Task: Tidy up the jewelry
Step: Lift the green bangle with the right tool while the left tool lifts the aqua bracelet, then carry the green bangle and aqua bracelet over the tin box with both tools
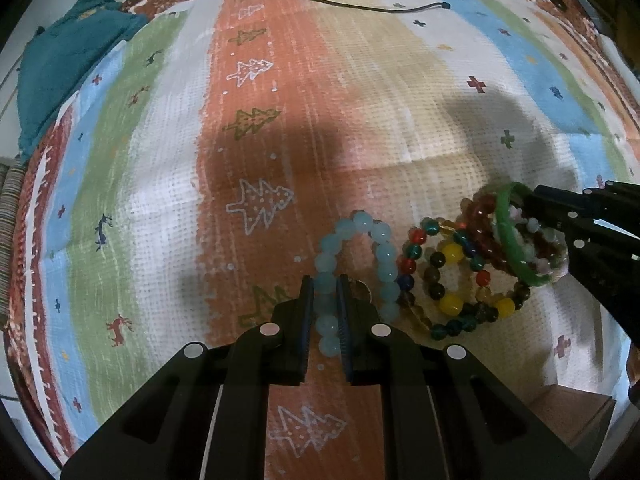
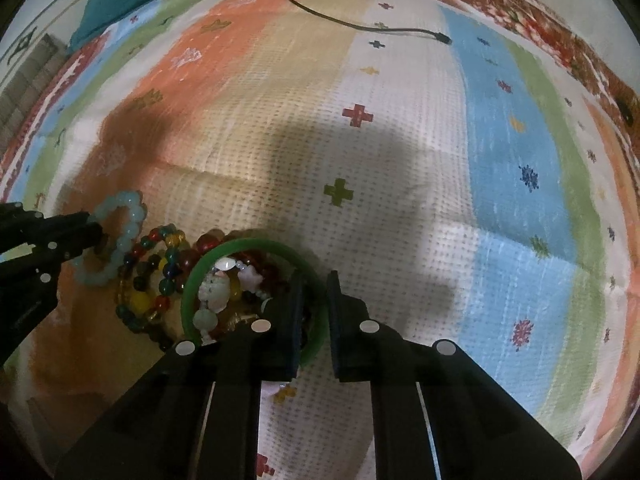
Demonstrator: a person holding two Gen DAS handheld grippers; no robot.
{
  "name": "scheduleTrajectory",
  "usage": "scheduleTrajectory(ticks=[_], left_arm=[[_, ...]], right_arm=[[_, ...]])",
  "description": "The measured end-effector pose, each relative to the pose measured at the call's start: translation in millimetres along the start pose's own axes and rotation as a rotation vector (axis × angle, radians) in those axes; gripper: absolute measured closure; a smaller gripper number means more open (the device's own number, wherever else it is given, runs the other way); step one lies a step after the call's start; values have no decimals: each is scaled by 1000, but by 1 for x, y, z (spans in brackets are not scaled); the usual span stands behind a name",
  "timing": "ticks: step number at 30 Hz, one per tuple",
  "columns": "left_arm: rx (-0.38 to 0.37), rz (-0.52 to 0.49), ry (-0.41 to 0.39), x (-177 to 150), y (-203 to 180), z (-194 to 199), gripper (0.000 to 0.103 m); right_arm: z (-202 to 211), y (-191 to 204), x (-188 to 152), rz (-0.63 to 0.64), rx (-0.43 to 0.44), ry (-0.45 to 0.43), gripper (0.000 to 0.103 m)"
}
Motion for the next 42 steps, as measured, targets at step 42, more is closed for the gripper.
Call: scheduleTrajectory(ticks=[42], left_arm=[[-169,21,-262,-40,-31,140,92]], right_arm=[[120,-1,-52,-133,46,-166,96]])
Point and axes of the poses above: each gripper's, at about its wrist camera, not at the fingertips, and z roughly against the way its jaws point, y to its left, x to its top, the point moved 9 cm from there along -z, roughly the way its jaws point, and after that the axes turned 5 degrees about y, right-handed, at the moved point
